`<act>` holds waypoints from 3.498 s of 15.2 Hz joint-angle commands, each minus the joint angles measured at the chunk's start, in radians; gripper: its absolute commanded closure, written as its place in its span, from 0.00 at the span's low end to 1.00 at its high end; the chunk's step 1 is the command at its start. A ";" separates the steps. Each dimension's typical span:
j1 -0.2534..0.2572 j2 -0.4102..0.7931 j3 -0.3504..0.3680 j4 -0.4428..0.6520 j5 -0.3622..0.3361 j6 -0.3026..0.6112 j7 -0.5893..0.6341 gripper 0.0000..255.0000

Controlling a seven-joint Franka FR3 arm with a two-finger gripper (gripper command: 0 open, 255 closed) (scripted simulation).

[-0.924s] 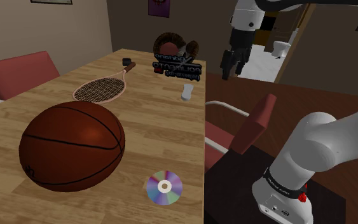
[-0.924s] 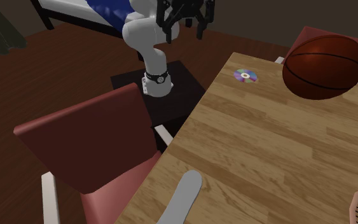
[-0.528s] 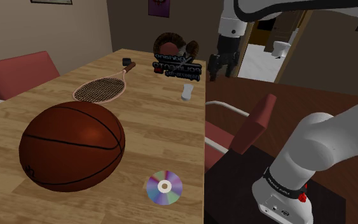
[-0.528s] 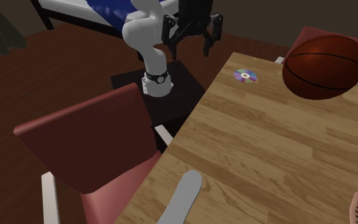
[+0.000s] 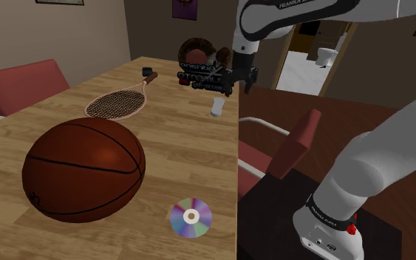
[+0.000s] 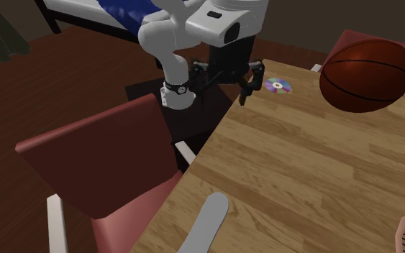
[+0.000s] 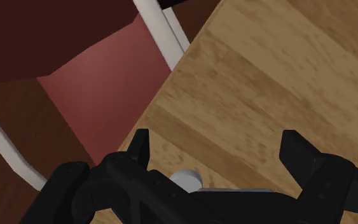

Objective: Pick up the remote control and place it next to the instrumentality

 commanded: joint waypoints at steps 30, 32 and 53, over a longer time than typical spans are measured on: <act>-0.119 0.796 -0.097 0.554 0.030 0.249 0.309 0.00; -0.119 0.796 -0.097 0.554 0.030 0.249 0.309 0.00; -0.118 0.758 -0.097 0.593 0.029 0.171 0.309 1.00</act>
